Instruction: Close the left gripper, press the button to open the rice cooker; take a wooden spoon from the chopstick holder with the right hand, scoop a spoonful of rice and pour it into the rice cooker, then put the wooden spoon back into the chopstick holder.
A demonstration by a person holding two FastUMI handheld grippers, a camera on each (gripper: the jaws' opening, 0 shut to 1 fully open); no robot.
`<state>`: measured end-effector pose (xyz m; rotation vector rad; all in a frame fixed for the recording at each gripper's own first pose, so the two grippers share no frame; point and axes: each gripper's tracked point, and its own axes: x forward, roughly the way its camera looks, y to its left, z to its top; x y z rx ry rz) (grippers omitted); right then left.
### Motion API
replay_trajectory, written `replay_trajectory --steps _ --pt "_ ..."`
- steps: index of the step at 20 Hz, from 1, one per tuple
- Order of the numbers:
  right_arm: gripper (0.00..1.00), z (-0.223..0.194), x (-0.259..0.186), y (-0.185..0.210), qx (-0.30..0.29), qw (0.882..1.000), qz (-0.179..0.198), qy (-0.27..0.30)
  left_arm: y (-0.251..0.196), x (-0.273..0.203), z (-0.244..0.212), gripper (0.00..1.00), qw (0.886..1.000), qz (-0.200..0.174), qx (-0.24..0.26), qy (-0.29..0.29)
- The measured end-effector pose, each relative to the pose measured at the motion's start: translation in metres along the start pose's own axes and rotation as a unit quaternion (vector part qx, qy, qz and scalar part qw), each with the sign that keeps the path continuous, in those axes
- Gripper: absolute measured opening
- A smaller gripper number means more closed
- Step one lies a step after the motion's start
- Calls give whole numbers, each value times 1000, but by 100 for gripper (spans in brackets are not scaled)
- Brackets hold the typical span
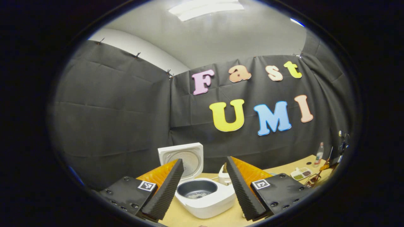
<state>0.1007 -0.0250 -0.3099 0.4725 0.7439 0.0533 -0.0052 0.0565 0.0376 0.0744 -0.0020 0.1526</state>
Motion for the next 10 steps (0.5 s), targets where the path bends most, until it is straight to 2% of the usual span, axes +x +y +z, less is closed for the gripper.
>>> replay_trajectory --steps 3,4,5,10 --pt "17 4 -7 9 -4 1000 8 -7 3 1 0 95 1000 -4 -2 0" --pt "17 9 -12 13 -10 1000 10 -17 5 1 1 91 1000 -5 -3 -1" --pt "17 15 -18 18 -18 999 11 -27 5 3 1 95 1000 -7 -5 -3" --pt "17 40 -50 41 -49 996 15 -69 12 12 -3 95 999 -23 -22 -6"
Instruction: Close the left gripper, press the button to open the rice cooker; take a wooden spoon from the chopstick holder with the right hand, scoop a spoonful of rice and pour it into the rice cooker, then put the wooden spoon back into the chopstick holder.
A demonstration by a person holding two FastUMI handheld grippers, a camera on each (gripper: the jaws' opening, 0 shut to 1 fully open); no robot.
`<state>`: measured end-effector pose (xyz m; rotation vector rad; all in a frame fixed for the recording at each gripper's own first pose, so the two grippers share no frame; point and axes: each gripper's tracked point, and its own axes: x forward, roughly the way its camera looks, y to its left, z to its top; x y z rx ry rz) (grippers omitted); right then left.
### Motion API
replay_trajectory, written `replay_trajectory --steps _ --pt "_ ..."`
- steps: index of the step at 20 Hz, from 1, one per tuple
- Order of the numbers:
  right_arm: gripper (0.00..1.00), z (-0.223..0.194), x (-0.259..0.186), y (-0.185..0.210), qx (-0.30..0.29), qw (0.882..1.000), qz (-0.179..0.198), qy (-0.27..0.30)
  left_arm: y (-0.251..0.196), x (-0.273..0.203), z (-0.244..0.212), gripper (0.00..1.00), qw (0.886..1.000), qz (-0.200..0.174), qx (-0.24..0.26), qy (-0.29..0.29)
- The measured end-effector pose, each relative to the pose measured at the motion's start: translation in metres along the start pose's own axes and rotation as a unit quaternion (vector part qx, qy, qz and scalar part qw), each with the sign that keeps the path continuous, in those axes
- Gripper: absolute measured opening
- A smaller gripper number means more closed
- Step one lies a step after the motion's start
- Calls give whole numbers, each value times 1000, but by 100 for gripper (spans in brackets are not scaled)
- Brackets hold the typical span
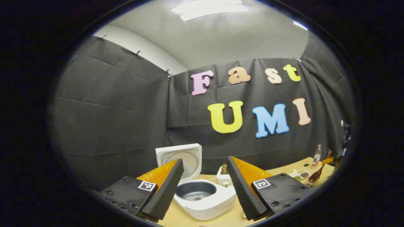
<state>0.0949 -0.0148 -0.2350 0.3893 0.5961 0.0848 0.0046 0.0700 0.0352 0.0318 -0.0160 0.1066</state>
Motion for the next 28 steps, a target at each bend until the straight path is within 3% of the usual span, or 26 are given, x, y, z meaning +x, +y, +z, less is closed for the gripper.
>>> replay_trajectory --steps 1,2,3,4,9,10,11,19,21,24,26,28 --pt "17 4 -5 6 -2 1000 2 -6 3 2 -1 91 1000 -4 -4 0" --pt "17 8 -11 13 -3 1000 5 -10 6 3 -3 96 1000 -6 -8 -1" --pt "17 13 -16 20 -3 1000 9 -16 9 5 -6 91 1000 -8 -11 -1" --pt "17 14 -21 28 -3 1000 13 -21 13 6 -8 96 1000 -10 -15 0" --pt "16 13 -35 75 -6 999 37 -32 33 12 -19 95 999 -19 -29 3" --pt "17 12 -35 84 -9 999 41 -33 38 13 -19 100 999 -20 -30 4" --pt "17 10 -37 94 -11 998 46 -33 44 13 -21 96 999 -21 -31 4" --pt "17 -28 -36 166 -23 996 81 -21 91 14 -36 95 999 -20 -25 11" --pt "17 -39 -33 179 -27 996 86 -16 100 15 -38 91 999 -19 -25 13" --pt "16 -59 -26 191 -38 996 82 -7 114 14 -45 91 999 -17 -23 18" --pt "17 -74 -20 195 -49 996 77 0 122 12 -50 100 999 -16 -19 20" --pt "17 -88 -14 198 -63 996 69 5 131 10 -53 96 999 -14 -17 23"
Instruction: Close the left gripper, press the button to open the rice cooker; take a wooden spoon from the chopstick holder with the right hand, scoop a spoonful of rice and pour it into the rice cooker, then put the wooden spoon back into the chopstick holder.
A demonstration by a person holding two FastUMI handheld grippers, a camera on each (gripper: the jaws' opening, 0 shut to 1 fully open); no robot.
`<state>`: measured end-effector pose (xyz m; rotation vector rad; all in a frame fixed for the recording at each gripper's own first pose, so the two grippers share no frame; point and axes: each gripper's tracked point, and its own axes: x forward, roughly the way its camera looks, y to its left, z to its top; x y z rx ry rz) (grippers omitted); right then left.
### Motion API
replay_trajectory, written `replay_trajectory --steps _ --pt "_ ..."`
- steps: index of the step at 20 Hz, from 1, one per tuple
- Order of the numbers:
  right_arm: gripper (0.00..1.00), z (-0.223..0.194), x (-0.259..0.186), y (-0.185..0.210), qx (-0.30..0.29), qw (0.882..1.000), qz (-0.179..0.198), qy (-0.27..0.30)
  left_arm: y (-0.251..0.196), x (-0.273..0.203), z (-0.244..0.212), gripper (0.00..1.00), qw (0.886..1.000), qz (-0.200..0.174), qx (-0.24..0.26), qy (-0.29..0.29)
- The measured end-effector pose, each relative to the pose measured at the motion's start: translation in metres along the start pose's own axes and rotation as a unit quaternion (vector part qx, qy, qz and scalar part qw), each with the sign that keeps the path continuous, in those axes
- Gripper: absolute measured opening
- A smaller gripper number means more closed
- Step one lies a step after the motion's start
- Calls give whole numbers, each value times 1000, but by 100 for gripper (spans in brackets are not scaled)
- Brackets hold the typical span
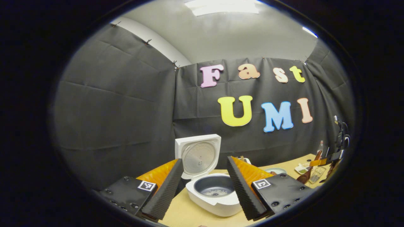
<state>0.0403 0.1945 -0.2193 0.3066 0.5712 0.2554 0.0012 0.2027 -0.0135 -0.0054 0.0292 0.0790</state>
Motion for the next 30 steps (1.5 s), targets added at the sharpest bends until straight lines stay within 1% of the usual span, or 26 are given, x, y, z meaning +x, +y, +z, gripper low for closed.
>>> replay_trajectory --steps 1,2,3,4,6,7,8,9,10,11,12,13,14,15,17,18,19,20,21,22,23,24,25,26,30 --pt "17 -7 4 1 -6 1000 -5 4 5 0 -1 95 1000 2 0 2" --pt "16 -15 8 3 -12 1000 -9 8 10 -3 -3 91 1000 3 0 4" --pt "17 -22 11 4 -18 1000 -15 11 14 -3 -5 91 1000 5 0 6" --pt "16 -28 15 5 -25 999 -20 12 18 -4 -8 100 1000 7 0 8" --pt "16 -39 23 8 -45 998 -31 14 26 -7 -10 91 1000 11 -1 11" --pt "16 -43 26 8 -59 997 -37 14 29 -8 -10 96 1000 13 0 10" --pt "16 -49 30 9 -72 996 -41 17 32 -9 -10 95 1000 16 0 9" --pt "16 -56 33 11 -84 995 -43 22 36 -12 -8 100 1000 20 1 8" --pt "17 -60 33 17 -92 995 -40 19 39 -13 -8 96 1000 23 2 8" --pt "17 -61 35 22 -102 994 -39 16 41 -14 -10 96 1000 26 3 10" --pt "17 -65 36 27 -108 993 -34 18 42 -14 -12 91 1000 28 2 12" --pt "17 -68 35 35 -106 994 -25 22 43 -14 -14 91 999 29 0 14" --pt "17 -73 36 43 -102 994 -15 27 43 -13 -16 95 999 30 -2 17" --pt "17 -78 35 50 -96 995 -6 32 42 -13 -18 91 999 30 -5 18" --pt "17 -84 34 59 -84 996 7 39 39 -14 -18 91 999 28 -7 20" --pt "17 -87 33 64 -78 996 15 44 38 -15 -18 95 999 26 -4 19" --pt "17 -89 33 68 -67 996 24 48 38 -16 -18 91 1000 26 -1 18" --pt "17 -91 32 71 -50 997 31 52 37 -16 -16 96 1000 25 1 17" --pt "17 -92 31 72 -28 997 38 57 34 -14 -15 92 1000 24 2 16" --pt "17 -92 31 72 1 997 43 60 32 -13 -13 100 1000 23 3 15" --pt "17 -91 32 68 34 996 45 63 31 -13 -13 91 1000 22 4 15" --pt "17 -90 32 63 69 994 46 67 30 -13 -12 96 1000 22 6 15" --pt "17 -88 34 56 106 991 44 71 29 -13 -13 96 1000 21 9 15" --pt "17 -86 36 48 140 986 42 77 28 -12 -12 91 1000 21 11 15" --pt "17 -83 40 22 251 962 39 100 20 -9 -8 91 1000 16 15 15"
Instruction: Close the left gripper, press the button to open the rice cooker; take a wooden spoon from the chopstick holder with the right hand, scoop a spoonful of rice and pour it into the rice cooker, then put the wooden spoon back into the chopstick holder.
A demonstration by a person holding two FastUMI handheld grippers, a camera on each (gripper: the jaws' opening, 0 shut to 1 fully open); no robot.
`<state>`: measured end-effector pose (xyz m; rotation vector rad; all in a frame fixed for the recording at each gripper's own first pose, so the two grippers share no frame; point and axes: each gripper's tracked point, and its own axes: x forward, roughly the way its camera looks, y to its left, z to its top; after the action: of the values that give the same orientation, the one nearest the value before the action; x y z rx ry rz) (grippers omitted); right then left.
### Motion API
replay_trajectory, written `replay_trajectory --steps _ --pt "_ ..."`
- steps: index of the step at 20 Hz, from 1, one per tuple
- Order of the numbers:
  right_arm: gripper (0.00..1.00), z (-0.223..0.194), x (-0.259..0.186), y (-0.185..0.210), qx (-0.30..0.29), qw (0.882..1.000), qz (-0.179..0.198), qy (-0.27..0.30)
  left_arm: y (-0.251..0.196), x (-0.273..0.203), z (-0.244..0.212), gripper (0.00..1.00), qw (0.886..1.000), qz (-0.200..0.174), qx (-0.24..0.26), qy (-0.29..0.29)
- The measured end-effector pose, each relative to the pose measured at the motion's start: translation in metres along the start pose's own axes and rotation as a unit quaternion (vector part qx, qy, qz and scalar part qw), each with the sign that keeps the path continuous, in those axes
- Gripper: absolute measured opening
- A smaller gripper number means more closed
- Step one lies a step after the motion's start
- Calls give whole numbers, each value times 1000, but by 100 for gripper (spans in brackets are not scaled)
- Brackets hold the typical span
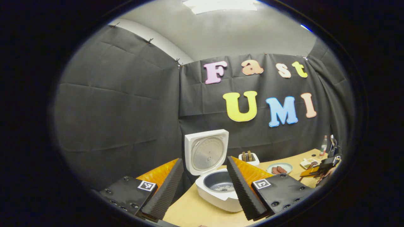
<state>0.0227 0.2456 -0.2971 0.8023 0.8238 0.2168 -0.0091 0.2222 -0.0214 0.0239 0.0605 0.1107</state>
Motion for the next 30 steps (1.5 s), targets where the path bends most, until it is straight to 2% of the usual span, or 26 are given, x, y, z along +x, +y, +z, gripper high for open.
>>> replay_trajectory --steps 2,5,7,8,9,12,13,14,18,20,21,22,24,25,26,29,30 --pt "17 7 -4 -4 42 999 10 4 -5 3 2 100 1000 -4 4 -1" --pt "17 24 -12 2 88 996 33 -3 -13 5 2 91 1000 -8 5 0" --pt "17 36 -18 6 115 992 49 -9 -18 6 3 91 1000 -12 0 0" --pt "17 42 -22 10 129 990 58 -11 -20 6 4 95 1000 -13 -1 -2" --pt "17 47 -25 14 145 987 67 -12 -21 7 5 95 1000 -13 -2 -3" --pt "17 61 -31 30 192 976 99 -16 -22 7 6 95 1000 -12 -2 -6" --pt "17 66 -33 36 207 972 111 -15 -22 6 7 100 1000 -11 -4 -6" --pt "17 69 -33 42 221 968 121 -15 -21 6 7 95 1000 -9 -6 -7" --pt "17 77 -32 68 275 949 156 -6 -11 3 5 95 1000 1 -7 -6" --pt "17 78 -31 80 284 944 168 0 -3 0 3 100 1000 9 -8 -5" --pt "17 78 -30 87 284 943 173 3 1 -1 2 100 1000 12 -9 -4" --pt "17 77 -29 97 284 942 178 8 5 -4 1 96 1000 16 -10 -2" --pt "17 74 -24 116 285 939 192 17 15 -9 -3 96 1000 26 -9 0" --pt "17 72 -22 126 287 937 199 22 20 -11 -5 100 999 31 -9 2" --pt "17 69 -18 136 289 934 206 27 26 -13 -6 96 999 36 -8 3" --pt "17 59 -6 164 291 930 219 43 43 -24 -14 96 999 52 -11 10" --pt "17 55 -2 171 288 931 221 47 48 -26 -17 92 998 58 -13 13"
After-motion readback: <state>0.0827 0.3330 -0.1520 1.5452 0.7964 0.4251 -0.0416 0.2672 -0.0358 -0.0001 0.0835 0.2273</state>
